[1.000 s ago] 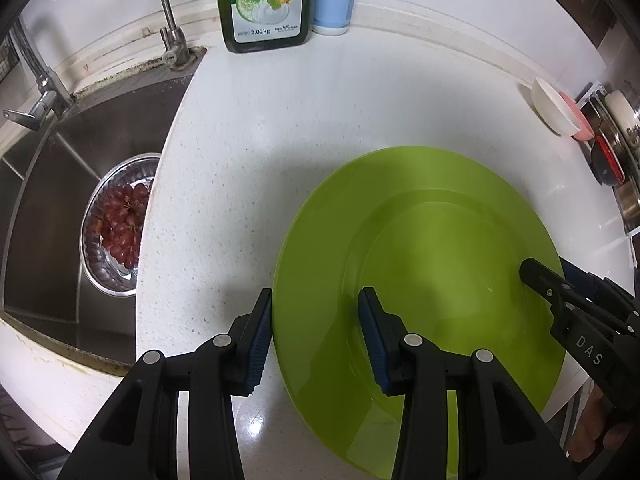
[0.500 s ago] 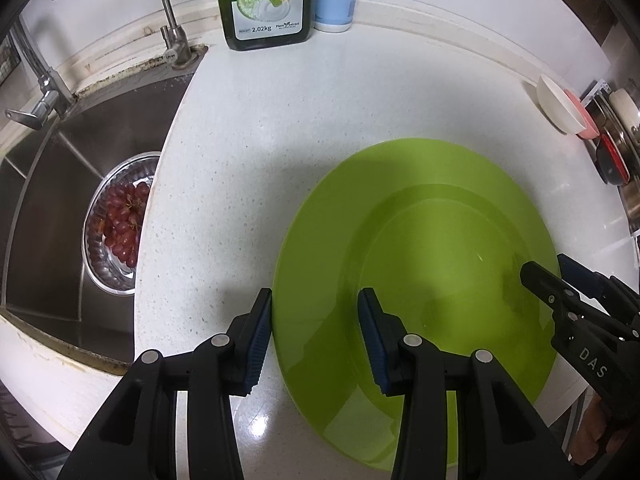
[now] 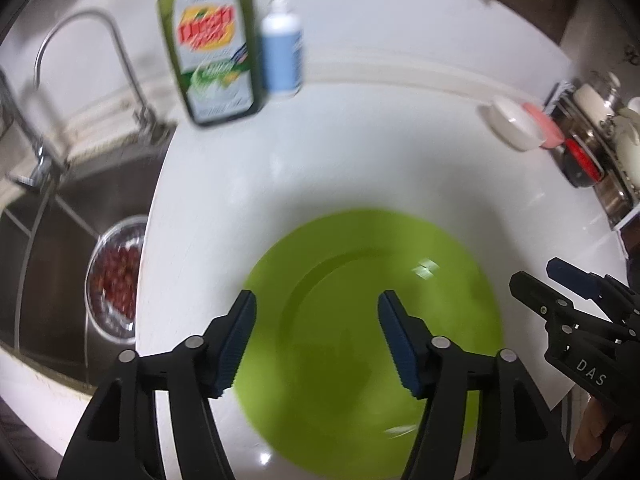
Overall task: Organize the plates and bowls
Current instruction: 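Lower the green plate onto the stack and open both grippers, then move both grippers toward the white bowl by the pink bowl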
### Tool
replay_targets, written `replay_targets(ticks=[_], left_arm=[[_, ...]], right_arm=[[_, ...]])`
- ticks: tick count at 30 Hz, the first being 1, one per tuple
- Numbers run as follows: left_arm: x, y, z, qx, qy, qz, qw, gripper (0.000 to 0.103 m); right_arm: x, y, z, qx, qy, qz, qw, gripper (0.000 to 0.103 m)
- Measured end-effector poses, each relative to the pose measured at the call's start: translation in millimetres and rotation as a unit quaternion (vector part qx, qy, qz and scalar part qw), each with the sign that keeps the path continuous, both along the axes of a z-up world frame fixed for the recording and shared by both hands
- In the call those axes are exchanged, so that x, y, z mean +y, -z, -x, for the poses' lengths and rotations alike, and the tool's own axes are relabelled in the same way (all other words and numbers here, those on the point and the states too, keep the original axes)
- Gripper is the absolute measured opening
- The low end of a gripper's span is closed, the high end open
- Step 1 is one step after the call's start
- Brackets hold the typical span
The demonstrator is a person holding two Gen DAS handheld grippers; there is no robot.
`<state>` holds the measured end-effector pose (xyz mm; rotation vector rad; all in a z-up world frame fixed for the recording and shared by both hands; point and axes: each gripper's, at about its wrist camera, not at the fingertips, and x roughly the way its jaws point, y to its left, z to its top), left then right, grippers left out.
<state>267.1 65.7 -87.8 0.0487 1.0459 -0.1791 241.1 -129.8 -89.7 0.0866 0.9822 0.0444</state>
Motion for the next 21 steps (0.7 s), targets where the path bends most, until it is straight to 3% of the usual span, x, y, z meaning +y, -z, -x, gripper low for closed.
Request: replay_targets(ticks=[6, 12, 15, 21], left_arm=[[-39, -26, -9, -0.041, 0.031, -0.005, 0.9987, 0.081], [-80, -50, -20, -0.082, 0.059, -0.015, 0.9947, 0.088], [-101, -60, -26, -0.096, 0.074, -0.012, 0.9926, 0.092], [-138, -69, -42, -0.113, 0.098, -0.014, 0.9887, 0.096]], right_arm=[[-40, -19, -3, -0.030, 0.034, 0.003, 0.999, 0.061], [-81, -32, -1, -0.048, 0.069, 0.003, 0.996, 0.061], [-101, -38, -3, -0.058, 0.085, -0.003, 0.995, 0.071], [-136, -49, -11, -0.078, 0.115, 0.003, 0.990, 0.073]])
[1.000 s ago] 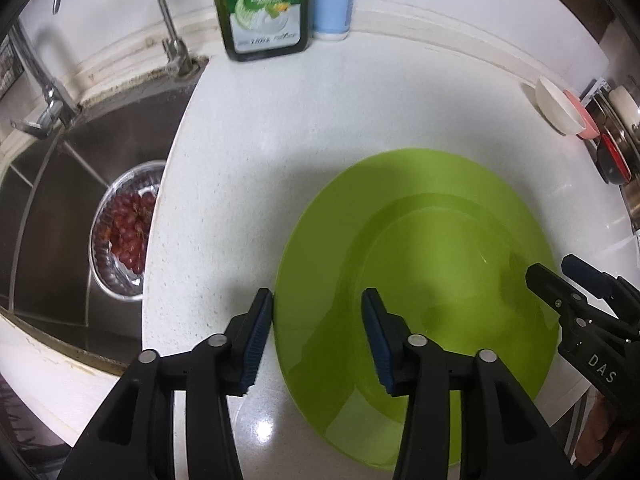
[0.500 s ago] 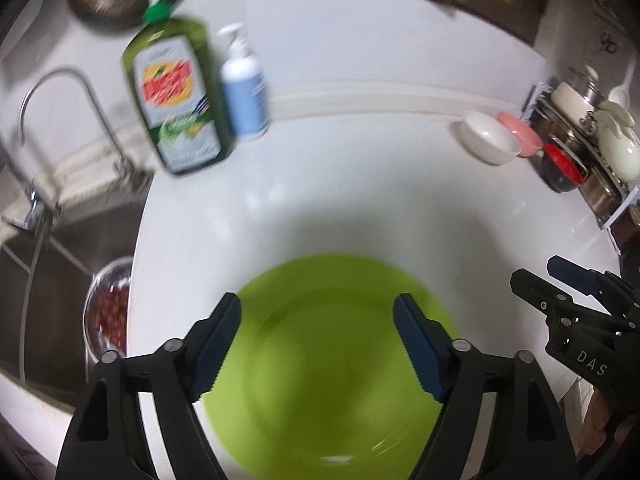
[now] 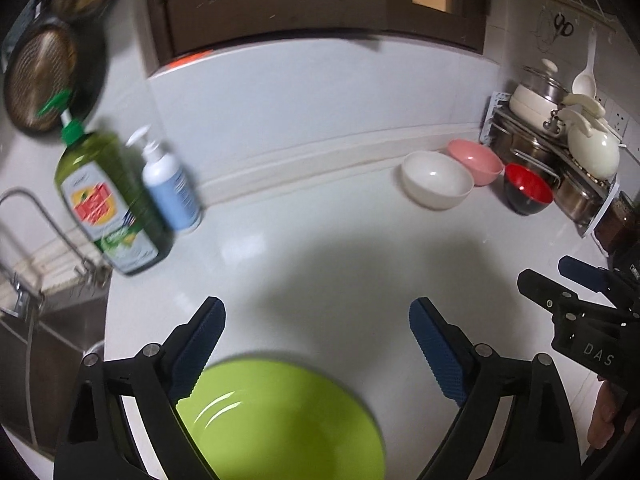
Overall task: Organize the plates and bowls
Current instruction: 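Move both grippers toward the white bowl by the pink bowl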
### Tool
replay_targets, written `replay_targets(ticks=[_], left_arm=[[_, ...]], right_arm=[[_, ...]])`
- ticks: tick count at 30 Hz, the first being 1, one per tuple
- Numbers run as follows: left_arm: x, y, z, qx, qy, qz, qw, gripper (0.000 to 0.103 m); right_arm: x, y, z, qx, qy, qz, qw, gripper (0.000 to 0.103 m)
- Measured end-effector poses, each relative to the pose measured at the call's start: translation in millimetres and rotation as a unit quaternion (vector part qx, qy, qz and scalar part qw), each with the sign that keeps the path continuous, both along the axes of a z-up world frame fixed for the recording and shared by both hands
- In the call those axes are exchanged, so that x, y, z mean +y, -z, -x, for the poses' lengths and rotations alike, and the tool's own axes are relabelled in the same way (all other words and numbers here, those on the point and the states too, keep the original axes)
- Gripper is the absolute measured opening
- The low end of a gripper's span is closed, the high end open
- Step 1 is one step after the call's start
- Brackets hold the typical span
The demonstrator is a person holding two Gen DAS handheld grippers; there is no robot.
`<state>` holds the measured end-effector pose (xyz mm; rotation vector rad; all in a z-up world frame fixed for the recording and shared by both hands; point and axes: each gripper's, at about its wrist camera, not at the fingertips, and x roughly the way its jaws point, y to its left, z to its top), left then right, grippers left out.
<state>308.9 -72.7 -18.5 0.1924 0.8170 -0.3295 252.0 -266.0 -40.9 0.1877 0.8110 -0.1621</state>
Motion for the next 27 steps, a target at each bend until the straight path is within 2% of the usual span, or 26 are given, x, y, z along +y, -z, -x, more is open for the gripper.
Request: replay_targets(ticks=[2, 15, 27], left_arm=[[-12, -3, -6, -0.003, 0.006, -0.001, 1.0000, 0.097], [-78, -25, -55, -0.024, 0.030, -0.006, 0.9993, 0.097], [-123, -16, -123, -0.006, 0.060, -0.029, 0.9978, 0.097]], right_arm=[[-14, -3, -6, -0.003, 0.009, 0.001, 1.000, 0.079], [-76, -21, -41, -0.027, 0.038, 0.001, 0.999, 0.079], [-120, -12, -104, -0.003, 0.054, -0.021, 0.998, 0.079]])
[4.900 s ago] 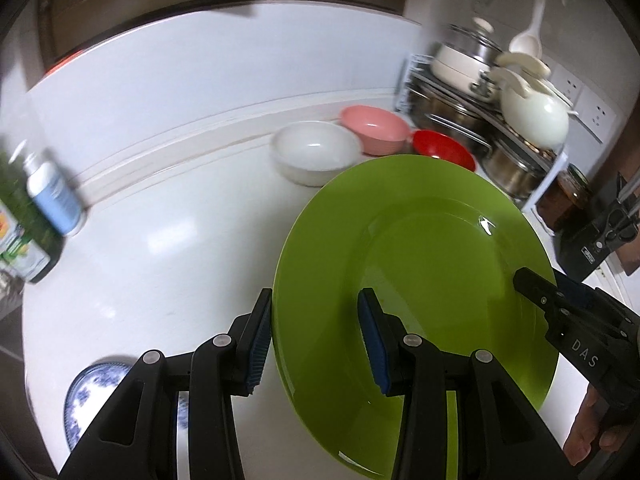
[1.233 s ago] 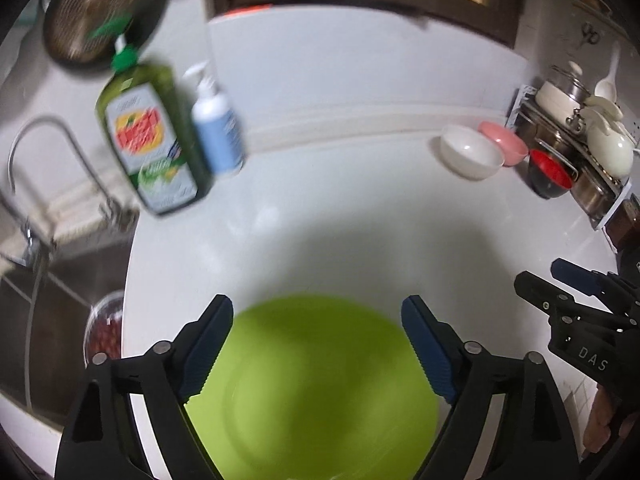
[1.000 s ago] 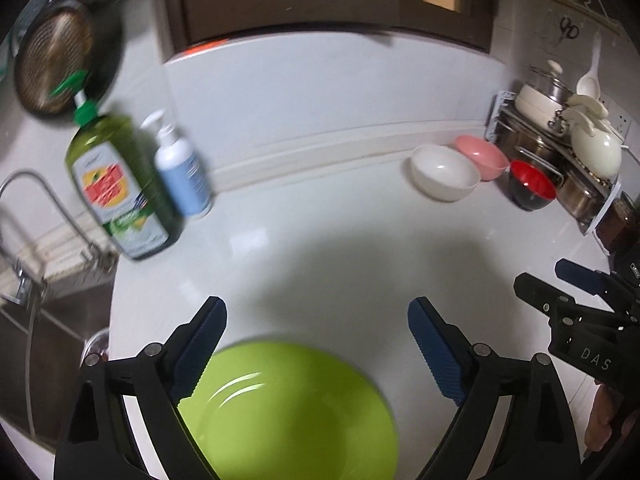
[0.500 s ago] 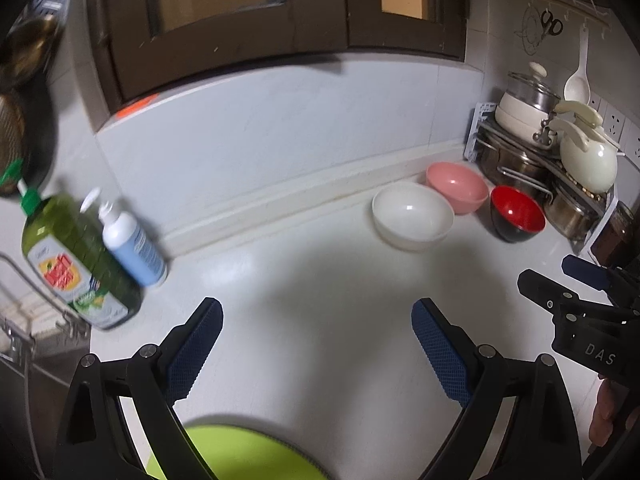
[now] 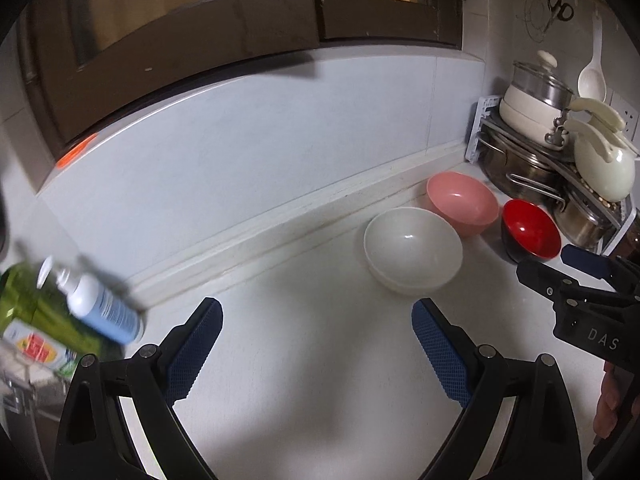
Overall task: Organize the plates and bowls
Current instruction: 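Move both grippers toward the white bowl by the pink bowl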
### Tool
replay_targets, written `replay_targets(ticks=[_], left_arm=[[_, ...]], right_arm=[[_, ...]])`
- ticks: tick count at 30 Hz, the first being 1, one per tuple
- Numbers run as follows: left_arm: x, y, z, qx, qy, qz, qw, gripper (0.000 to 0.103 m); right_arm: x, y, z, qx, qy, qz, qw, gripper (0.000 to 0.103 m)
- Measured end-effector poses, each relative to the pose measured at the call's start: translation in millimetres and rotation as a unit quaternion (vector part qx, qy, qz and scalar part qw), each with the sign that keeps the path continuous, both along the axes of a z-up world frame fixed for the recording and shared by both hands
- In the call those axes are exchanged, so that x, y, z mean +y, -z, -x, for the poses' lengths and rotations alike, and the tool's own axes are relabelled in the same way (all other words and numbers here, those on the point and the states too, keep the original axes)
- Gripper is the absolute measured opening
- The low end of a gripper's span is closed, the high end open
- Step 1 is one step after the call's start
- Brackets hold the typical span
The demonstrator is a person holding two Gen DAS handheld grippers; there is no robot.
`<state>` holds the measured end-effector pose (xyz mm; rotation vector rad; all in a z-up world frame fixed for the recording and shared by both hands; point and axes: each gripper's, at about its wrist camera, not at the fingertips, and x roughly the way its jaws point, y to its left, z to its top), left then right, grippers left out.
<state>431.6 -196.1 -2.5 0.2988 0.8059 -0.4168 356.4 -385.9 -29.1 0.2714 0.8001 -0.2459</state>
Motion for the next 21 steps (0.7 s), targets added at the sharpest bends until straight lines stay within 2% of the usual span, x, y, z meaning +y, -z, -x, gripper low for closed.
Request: replay_targets(ticks=[9, 14, 20, 21], left_arm=[[-37, 26, -50, 0.039, 0.029, -0.016, 0.9987, 0.093], [-65, 40, -70, 0.069, 0.044, -0.034, 0.9961, 0.088], [-89, 65, -97, 0.129, 0.055, -0.045, 0.9891, 0.080], [-93, 70, -102, 0.138, 0.057, -0.052, 0.9874, 0.075]], right_arm=[[-24, 18, -49, 0.043, 0.010, -0.019, 0.999, 0.078], [-36, 34, -74, 0.083, 0.007, -0.042, 0.996, 0.066], [-46, 55, -96, 0.136, -0.004, -0.072, 0.988, 0.051], [-47, 58, -99, 0.142, -0.004, -0.074, 0.987, 0.050]])
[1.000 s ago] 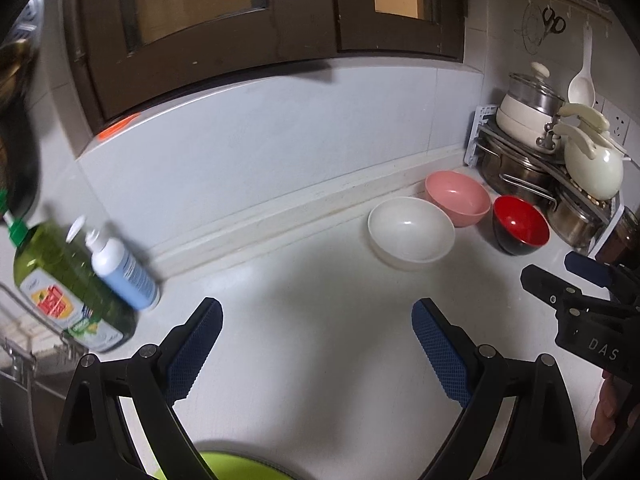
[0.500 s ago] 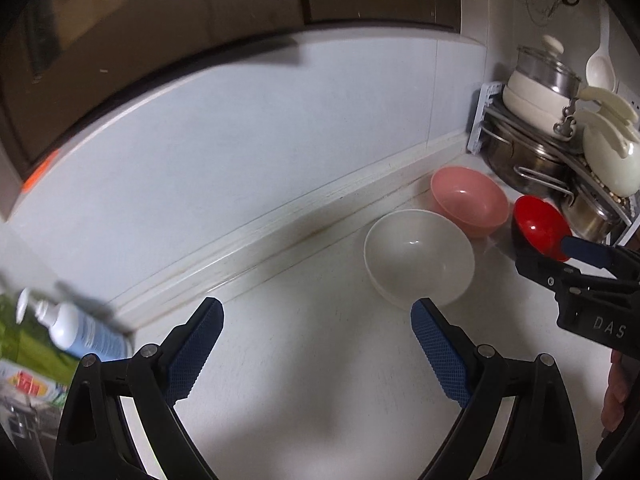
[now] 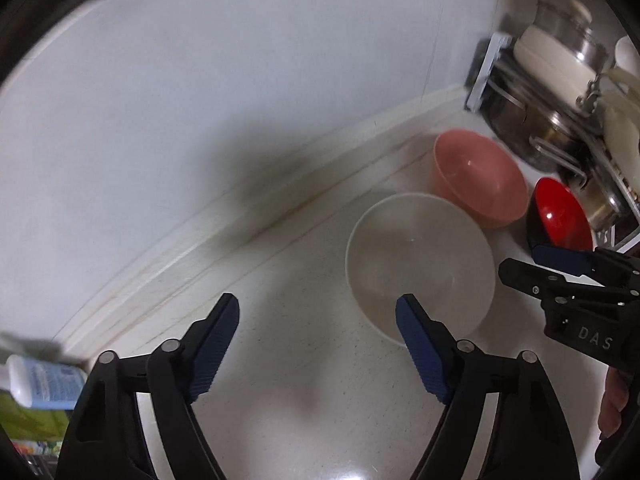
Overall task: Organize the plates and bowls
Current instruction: 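Move both grippers toward the white bowl by the pink bowl, then close both grippers on the white bowl rim, then lift the white bowl with both grippers and carry it toward the plate stack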
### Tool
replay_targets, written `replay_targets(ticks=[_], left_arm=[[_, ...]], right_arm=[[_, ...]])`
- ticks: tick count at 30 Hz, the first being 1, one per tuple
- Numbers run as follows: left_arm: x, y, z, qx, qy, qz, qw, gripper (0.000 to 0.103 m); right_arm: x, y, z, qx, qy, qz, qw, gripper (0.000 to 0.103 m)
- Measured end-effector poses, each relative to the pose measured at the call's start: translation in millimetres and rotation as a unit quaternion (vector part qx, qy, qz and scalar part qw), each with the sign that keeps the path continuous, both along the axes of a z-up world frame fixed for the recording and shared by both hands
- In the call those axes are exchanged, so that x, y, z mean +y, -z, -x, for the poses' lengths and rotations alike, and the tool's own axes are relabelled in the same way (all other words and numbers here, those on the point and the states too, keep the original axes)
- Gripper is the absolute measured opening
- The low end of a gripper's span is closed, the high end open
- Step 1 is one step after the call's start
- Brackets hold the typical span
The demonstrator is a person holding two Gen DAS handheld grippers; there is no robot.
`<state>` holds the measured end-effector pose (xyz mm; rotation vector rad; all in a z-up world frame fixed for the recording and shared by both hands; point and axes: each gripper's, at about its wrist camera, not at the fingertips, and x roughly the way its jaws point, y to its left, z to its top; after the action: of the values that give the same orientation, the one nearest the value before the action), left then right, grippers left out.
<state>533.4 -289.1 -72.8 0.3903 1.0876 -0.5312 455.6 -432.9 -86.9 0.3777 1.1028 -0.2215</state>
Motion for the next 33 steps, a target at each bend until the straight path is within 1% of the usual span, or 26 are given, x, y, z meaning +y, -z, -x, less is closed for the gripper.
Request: replay_targets(ticks=[1, 2, 4, 8, 10, 12, 16, 18, 21, 23, 33], left_arm=[[-4, 4, -3, 0.006, 0.000, -0.004, 1.0000, 0.073], [-8, 8, -5, 0.010, 0.001, -0.009, 0.9999, 0.072], [-13, 18, -12, 0.019, 0.003, -0.020, 0.9996, 0.067], [-23, 34, -21, 0.048, -0.002, -0.026, 0.9985, 0.051], [-25, 40, -23, 0.059, -0.004, -0.025, 0.9979, 0.046], [-29, 46, -26, 0.066, -0.007, -0.030, 0.9973, 0.035], [-28, 49, -30, 0.086, -0.009, -0.016, 0.9961, 0.025], [-29, 50, -31, 0.097, -0.008, -0.010, 0.9952, 0.018], [-31, 50, -33, 0.105, -0.009, -0.002, 0.9944, 0.011], [-33, 50, -33, 0.113, -0.010, 0.004, 0.9936, 0.009], [-30, 39, -24, 0.105, -0.015, 0.000, 0.9943, 0.009]], right_arm=[[0, 3, -2, 0.005, 0.001, -0.002, 1.000, 0.046], [-1, 5, -4, 0.010, 0.000, -0.004, 1.000, 0.045], [-2, 9, -7, 0.016, 0.001, -0.010, 1.000, 0.041], [-1, 15, -11, 0.023, 0.002, -0.015, 1.000, 0.032], [-1, 19, -14, 0.027, 0.002, -0.021, 0.999, 0.030], [-1, 21, -16, 0.029, 0.002, -0.026, 0.999, 0.027], [-2, 25, -19, 0.030, 0.004, -0.032, 0.999, 0.019], [-4, 28, -22, 0.031, 0.005, -0.036, 0.999, 0.015], [-6, 30, -24, 0.029, 0.010, -0.044, 0.999, 0.010], [-7, 30, -25, 0.027, 0.013, -0.043, 0.999, 0.009], [-2, 25, -20, 0.027, 0.011, -0.047, 0.998, 0.009]])
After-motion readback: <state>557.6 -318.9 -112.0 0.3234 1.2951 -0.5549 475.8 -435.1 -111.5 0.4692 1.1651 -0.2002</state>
